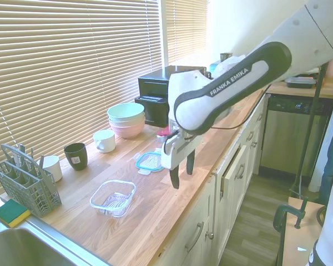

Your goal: Cover the lid of the food container

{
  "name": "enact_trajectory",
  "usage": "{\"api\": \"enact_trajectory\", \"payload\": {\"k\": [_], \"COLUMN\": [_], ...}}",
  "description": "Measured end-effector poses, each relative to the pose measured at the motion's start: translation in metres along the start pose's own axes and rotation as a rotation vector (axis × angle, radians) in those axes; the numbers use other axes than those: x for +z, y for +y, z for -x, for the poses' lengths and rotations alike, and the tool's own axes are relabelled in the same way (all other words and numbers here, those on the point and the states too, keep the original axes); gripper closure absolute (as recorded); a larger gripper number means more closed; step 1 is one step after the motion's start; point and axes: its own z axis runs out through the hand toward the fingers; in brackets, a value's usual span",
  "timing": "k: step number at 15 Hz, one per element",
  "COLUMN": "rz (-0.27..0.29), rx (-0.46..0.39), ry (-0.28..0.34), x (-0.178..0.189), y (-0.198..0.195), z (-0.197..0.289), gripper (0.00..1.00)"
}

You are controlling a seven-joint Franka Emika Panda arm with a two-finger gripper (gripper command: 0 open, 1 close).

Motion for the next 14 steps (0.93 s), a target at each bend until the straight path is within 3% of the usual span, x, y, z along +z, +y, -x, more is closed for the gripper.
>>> {"api": "enact_trajectory", "payload": {"k": [6, 14], "rz": [-0.042, -0.026], "rx": [0.009, -0.047], "ry": [-0.002, -0.021], "x": [-0.021, -0.011], "y": [0.020, -0.020], "z": [-0.112, -0.207], "gripper": [0.00, 0.00]}}
